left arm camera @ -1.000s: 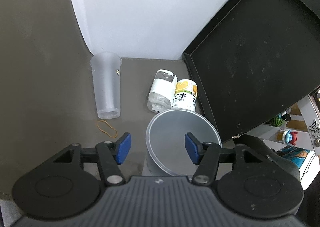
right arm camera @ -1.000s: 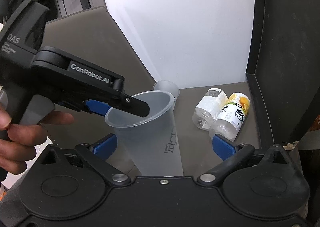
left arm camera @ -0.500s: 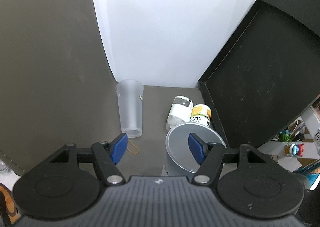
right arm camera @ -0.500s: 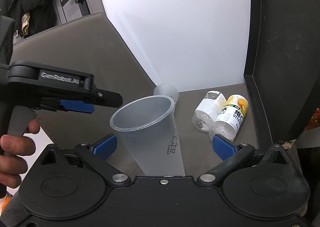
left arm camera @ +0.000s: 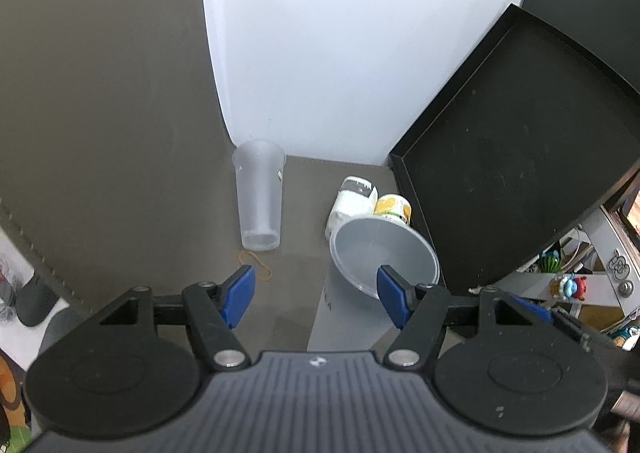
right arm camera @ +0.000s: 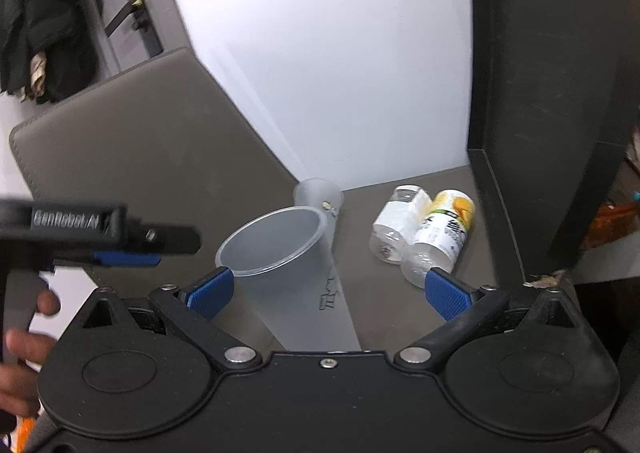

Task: Flip cup upright
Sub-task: 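Set the cup upright on the seat and open the right tool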

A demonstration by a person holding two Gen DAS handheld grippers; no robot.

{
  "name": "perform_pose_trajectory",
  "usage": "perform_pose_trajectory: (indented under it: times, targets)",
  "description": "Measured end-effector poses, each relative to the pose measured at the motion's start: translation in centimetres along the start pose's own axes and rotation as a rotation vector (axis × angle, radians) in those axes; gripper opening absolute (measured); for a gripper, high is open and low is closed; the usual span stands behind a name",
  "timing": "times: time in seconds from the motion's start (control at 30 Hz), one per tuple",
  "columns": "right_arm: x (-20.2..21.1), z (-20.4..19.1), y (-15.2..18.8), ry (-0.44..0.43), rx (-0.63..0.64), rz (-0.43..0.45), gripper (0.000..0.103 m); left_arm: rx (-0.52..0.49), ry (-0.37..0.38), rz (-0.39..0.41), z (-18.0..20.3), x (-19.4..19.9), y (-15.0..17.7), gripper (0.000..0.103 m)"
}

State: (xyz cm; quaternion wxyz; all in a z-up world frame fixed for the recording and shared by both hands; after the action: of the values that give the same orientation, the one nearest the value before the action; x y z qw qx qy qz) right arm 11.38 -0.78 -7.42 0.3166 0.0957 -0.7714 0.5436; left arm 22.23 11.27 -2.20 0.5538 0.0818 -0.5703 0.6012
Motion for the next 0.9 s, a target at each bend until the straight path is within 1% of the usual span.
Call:
perform_pose_trajectory:
  times: [0.2,0.43,0.7,0.8,0.9]
  targets:
    - [0.9,1.2,-0.6,0.030,-0.029,-0.021,0.103,-0.019,0.004,-0.005,0.3,1.1,0.8,0.066]
    - [2.0,1.5,-1.0,0.057,-0.032,-0.034,0.103,-0.042,-0.009,-0.041,0.4,1.9,1.7,0.066]
    - [3.4,2.4,-1.0,0.086,-0.047,-0.097,0.103,-0.075,-0.022,-0.042,1.1,3.3,2.4,0.066]
    - [4.1,2.7,-0.9,0.084,-0.055,-0.105,0.103,-0.060,-0.020,-0.052,1.2,3.7,2.6,0.067]
    - [4.6,2.9,-0.8,0.094,-0.053,-0.111,0.103,-0.056,-0.022,-0.042,1.3,4.2,2.9,0.067]
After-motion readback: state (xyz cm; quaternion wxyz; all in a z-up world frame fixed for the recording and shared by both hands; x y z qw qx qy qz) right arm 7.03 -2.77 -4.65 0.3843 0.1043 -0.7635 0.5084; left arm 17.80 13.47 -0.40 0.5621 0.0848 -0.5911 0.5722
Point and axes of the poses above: each gripper's, at about its wrist camera, not at the fingertips, and x roughly against the way its jaws point, z to its right, y to its underside, the point moved 5 cm from there along -x, roughly the way its jaws point, and after that the axes turned 11 degrees about y, right-handed, at the moved point
